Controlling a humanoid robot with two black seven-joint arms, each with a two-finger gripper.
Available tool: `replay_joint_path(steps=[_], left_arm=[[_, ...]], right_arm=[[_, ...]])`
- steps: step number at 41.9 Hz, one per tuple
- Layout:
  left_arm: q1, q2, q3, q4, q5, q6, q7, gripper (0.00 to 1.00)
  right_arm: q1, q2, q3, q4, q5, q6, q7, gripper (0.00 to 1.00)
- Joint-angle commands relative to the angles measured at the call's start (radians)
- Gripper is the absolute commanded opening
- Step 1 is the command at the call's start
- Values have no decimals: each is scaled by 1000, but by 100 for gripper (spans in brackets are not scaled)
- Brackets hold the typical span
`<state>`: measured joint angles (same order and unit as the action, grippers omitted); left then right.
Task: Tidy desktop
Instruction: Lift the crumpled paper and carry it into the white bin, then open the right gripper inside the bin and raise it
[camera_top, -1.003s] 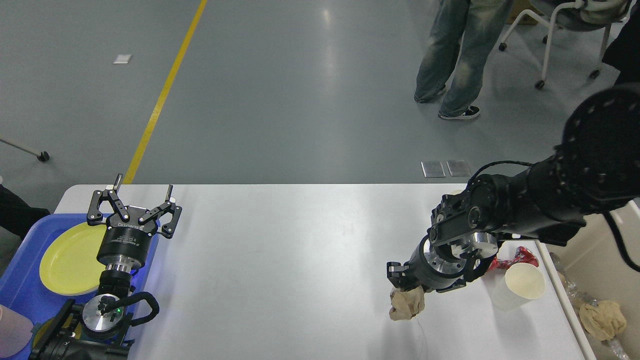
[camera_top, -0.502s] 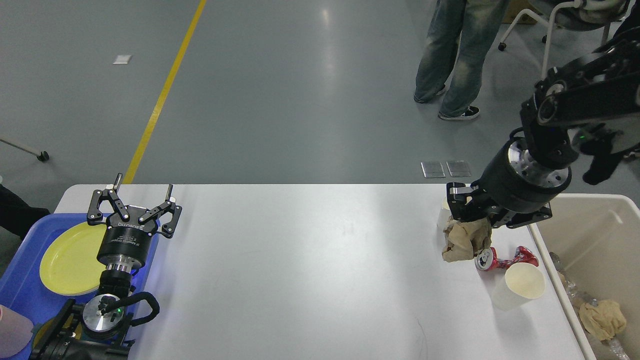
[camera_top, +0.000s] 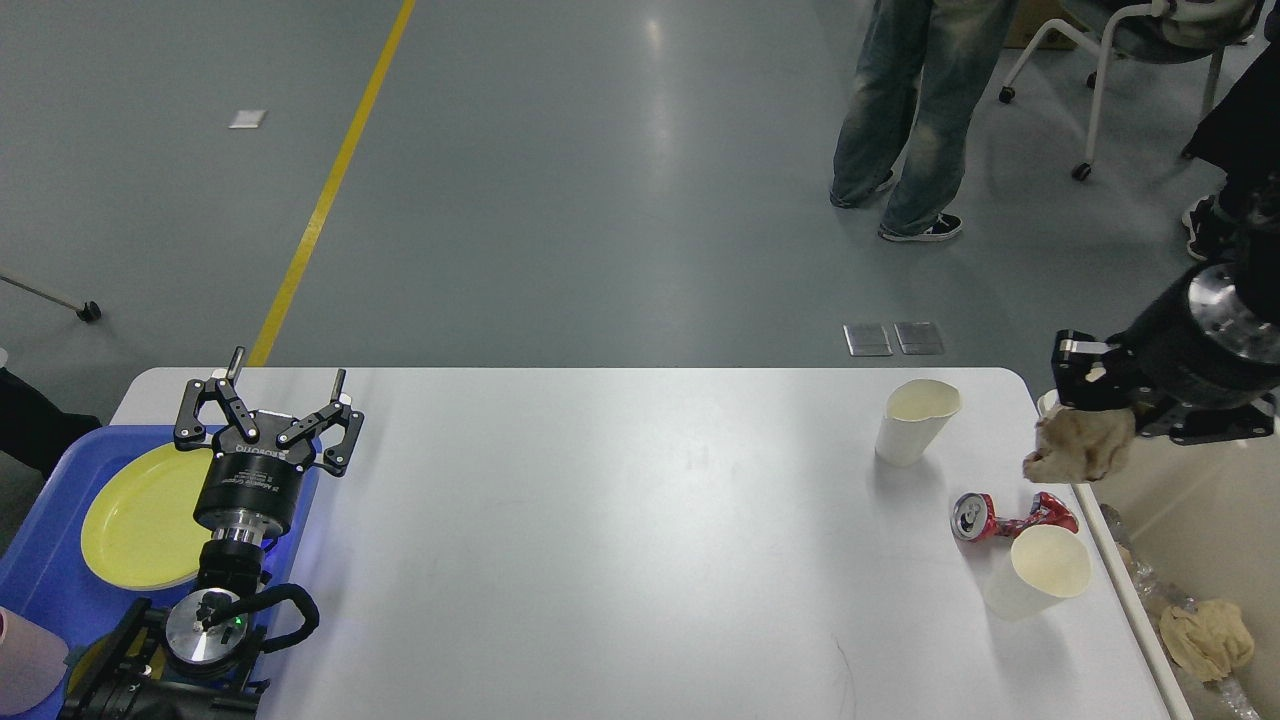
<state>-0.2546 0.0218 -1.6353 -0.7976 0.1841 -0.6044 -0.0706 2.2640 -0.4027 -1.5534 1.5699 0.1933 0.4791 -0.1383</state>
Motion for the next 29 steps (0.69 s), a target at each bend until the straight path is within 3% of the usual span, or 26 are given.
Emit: replay_joint_path(steps=[1, 6, 11, 18, 29], left_arm=[[0, 0, 0, 0, 0, 0, 0, 96], [0, 0, 0, 0, 0, 0, 0, 96], [0, 0, 0, 0, 0, 0, 0, 96], [0, 0, 0, 1, 0, 0, 0, 96], [0, 0, 0, 1, 0, 0, 0, 96]], right_arm=[[-170, -117, -19, -140, -12, -34, 0, 0], [-337, -215, 12, -312, -25, -40, 0, 0], [-544, -240, 79, -482, -26, -43, 3, 0], [-863, -243, 220, -727, -26, -88, 5, 0], [-1390, -159, 461, -1163, -26, -269, 9, 0]])
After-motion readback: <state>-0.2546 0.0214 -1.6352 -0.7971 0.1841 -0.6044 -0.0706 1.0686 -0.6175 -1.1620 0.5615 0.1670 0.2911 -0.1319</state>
